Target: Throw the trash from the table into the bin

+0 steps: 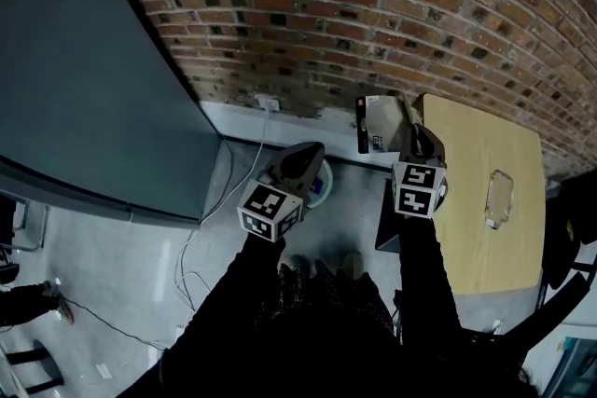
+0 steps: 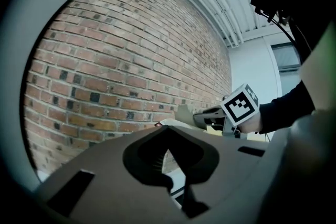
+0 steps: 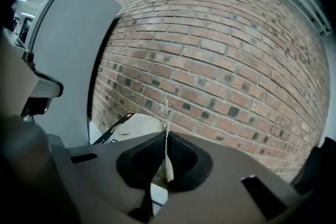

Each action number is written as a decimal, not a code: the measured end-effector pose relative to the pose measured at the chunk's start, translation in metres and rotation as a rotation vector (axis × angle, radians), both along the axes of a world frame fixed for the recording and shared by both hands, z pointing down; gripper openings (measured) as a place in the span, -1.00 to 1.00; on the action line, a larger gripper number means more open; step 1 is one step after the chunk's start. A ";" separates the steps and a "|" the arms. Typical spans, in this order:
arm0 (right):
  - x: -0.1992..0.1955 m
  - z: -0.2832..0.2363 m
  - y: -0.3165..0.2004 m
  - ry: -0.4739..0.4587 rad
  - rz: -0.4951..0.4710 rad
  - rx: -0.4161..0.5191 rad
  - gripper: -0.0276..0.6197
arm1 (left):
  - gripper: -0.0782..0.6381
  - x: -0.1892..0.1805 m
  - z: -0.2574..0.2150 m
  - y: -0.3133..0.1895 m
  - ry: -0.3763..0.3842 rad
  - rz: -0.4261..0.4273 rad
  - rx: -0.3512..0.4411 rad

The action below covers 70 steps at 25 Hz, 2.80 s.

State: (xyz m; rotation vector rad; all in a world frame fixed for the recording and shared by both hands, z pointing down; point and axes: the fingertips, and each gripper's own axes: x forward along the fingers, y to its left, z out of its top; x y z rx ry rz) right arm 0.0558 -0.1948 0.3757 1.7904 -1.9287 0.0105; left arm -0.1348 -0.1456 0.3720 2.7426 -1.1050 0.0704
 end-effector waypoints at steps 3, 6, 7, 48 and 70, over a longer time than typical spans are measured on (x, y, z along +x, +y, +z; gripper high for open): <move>-0.029 0.008 -0.002 -0.020 -0.030 -0.012 -0.88 | -0.77 -0.021 0.004 0.000 0.001 -0.016 -0.004; -0.054 0.017 -0.003 -0.041 -0.051 -0.025 -0.88 | -0.77 -0.039 0.009 0.000 0.002 -0.035 -0.010; -0.062 0.020 -0.003 -0.049 -0.058 -0.032 -0.88 | -0.77 -0.045 0.012 0.000 0.001 -0.040 -0.014; -0.153 0.290 -0.035 -0.284 -0.322 -0.337 -0.88 | -0.77 -0.057 0.211 -0.047 -0.077 -0.115 -0.210; -0.167 0.429 -0.036 -0.313 -0.225 -0.509 -0.88 | -0.77 -0.065 0.334 -0.073 -0.117 -0.097 -0.344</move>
